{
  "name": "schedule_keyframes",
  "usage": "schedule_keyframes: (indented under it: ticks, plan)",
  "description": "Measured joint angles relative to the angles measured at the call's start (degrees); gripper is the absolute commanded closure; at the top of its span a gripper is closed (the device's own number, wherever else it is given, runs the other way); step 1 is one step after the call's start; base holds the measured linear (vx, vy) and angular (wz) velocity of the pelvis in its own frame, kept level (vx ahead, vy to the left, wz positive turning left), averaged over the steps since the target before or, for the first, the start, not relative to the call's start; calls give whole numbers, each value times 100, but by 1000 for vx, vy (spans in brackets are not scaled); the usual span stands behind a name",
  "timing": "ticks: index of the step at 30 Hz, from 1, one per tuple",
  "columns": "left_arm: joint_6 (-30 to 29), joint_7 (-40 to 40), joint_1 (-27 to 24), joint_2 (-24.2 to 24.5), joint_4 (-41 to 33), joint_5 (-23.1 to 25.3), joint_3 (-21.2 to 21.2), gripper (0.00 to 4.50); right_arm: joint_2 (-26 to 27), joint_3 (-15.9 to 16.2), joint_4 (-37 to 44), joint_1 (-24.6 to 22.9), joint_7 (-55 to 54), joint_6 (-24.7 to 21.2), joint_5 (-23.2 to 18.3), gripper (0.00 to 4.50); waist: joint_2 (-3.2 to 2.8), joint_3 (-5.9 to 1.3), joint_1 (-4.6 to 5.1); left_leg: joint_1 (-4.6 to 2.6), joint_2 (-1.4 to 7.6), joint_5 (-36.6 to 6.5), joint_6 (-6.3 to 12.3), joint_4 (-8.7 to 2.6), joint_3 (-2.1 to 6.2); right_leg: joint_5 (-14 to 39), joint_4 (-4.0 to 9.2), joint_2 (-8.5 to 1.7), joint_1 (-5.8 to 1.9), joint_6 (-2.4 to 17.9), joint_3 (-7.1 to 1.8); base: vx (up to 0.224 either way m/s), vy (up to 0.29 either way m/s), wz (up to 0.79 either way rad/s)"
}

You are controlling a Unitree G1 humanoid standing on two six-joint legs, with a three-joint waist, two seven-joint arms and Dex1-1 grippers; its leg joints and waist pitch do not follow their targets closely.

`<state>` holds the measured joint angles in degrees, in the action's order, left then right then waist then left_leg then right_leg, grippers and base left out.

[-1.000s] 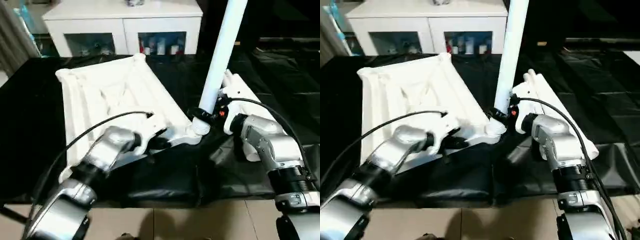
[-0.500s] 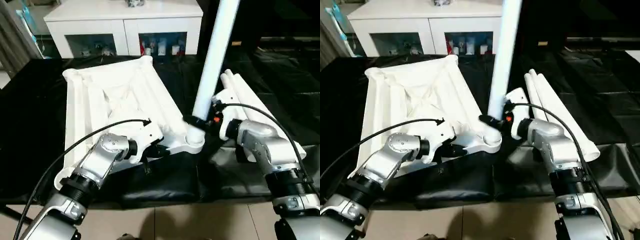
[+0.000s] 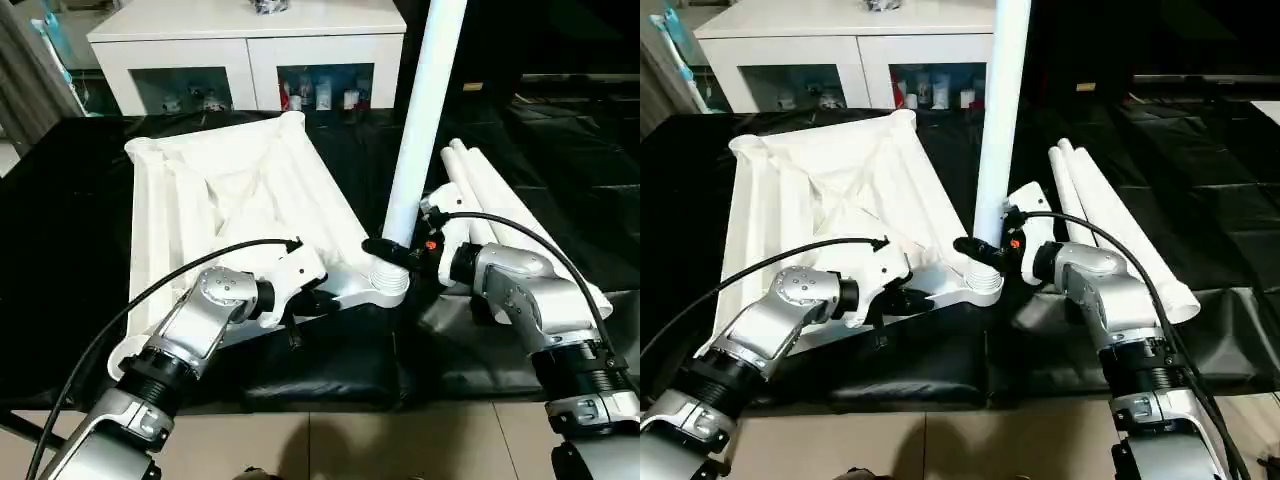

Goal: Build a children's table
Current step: Insert table leg to table base

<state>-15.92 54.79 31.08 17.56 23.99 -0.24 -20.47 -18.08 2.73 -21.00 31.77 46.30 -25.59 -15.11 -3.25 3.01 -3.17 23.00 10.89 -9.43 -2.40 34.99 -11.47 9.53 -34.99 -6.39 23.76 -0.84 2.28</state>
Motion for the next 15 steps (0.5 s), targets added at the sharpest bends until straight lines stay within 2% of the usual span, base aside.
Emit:
schedule_keyframes:
  ticks: [9, 15]
  plan:
    - [-30, -11, 3, -11, 56, 0, 30, 450, 310, -337, -210, -333, -192, 554, -219, 264, 12, -17, 30, -6, -1, -1, -1, -2, 0, 1, 4, 0, -4, -2, -1, 0, 0, 0]
    - [-30, -5, 11, -43, 79, 0, 31, 450, 398, -416, -112, -554, -268, 834, -254, 264, 0, -31, 27, -8, -1, -1, -1, -11, 1, 1, 6, 0, -6, -2, 2, 0, 0, 0]
